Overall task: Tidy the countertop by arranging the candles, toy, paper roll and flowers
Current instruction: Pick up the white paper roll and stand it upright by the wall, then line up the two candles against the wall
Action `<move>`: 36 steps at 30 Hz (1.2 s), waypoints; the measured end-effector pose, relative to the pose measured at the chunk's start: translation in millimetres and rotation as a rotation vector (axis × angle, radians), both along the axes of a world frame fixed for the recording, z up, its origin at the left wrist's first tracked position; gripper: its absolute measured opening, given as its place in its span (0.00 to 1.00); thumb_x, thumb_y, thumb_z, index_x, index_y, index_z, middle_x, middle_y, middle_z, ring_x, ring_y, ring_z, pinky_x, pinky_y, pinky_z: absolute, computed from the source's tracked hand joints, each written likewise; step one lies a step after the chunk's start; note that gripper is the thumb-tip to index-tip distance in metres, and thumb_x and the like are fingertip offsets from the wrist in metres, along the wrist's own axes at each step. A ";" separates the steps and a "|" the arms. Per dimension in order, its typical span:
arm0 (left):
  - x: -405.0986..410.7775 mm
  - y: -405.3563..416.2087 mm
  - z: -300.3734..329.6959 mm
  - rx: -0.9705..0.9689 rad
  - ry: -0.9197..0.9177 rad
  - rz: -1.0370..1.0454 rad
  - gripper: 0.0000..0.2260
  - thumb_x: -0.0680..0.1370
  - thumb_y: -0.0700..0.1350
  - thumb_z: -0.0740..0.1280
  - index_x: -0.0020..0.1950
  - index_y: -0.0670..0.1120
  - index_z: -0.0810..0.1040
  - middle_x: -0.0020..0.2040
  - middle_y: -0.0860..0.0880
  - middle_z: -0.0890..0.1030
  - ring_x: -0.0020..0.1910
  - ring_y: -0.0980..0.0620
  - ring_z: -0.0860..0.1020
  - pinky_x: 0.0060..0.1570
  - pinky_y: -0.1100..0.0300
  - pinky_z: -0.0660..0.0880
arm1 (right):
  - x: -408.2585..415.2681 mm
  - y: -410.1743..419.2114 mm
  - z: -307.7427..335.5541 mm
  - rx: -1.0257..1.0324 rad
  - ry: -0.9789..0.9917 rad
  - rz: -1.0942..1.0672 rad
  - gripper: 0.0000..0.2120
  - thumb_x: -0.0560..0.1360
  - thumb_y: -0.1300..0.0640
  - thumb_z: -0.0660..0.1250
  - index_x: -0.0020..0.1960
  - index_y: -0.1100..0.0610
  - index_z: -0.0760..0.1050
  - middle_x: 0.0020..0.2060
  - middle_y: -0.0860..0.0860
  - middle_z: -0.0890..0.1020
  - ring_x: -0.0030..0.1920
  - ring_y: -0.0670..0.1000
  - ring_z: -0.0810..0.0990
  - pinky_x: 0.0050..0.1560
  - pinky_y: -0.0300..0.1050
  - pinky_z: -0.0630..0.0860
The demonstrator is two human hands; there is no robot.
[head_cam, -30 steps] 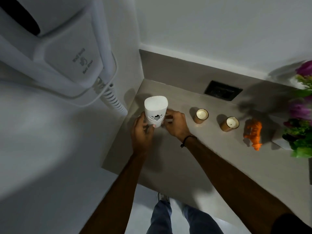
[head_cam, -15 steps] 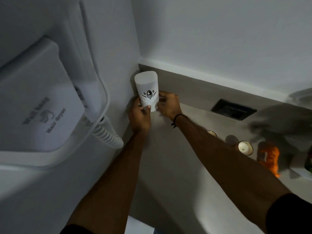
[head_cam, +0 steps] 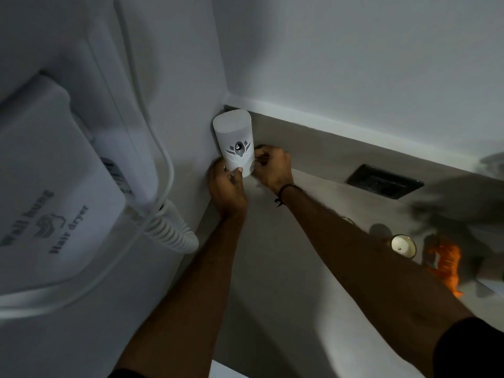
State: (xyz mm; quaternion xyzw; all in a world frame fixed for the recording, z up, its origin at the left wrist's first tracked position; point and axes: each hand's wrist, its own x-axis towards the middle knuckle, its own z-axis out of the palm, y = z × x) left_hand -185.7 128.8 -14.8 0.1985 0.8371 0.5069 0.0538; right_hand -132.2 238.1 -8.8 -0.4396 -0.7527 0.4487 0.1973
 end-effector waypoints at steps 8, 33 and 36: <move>83.5 -38.9 -20.2 -0.093 -0.172 -0.156 0.12 0.80 0.31 0.68 0.63 0.30 0.82 0.64 0.31 0.83 0.66 0.33 0.81 0.73 0.41 0.75 | 121.9 -54.0 16.0 0.124 -0.051 -0.153 0.09 0.74 0.61 0.68 0.50 0.53 0.84 0.43 0.49 0.87 0.43 0.47 0.85 0.51 0.37 0.81; 215.3 41.4 -6.4 -0.122 -0.131 -0.422 0.25 0.73 0.38 0.81 0.69 0.40 0.82 0.67 0.40 0.83 0.65 0.44 0.82 0.65 0.56 0.83 | 308.1 -25.1 -14.7 -0.019 -0.122 -0.737 0.25 0.69 0.51 0.79 0.61 0.57 0.76 0.56 0.53 0.85 0.58 0.54 0.83 0.58 0.47 0.81; 204.6 65.6 -10.5 -0.168 -0.084 -0.405 0.25 0.72 0.40 0.82 0.68 0.41 0.83 0.66 0.41 0.84 0.65 0.42 0.83 0.64 0.43 0.84 | 301.3 -3.8 -13.6 -0.003 -0.139 -0.720 0.25 0.69 0.50 0.78 0.62 0.55 0.76 0.58 0.53 0.84 0.60 0.54 0.82 0.59 0.47 0.79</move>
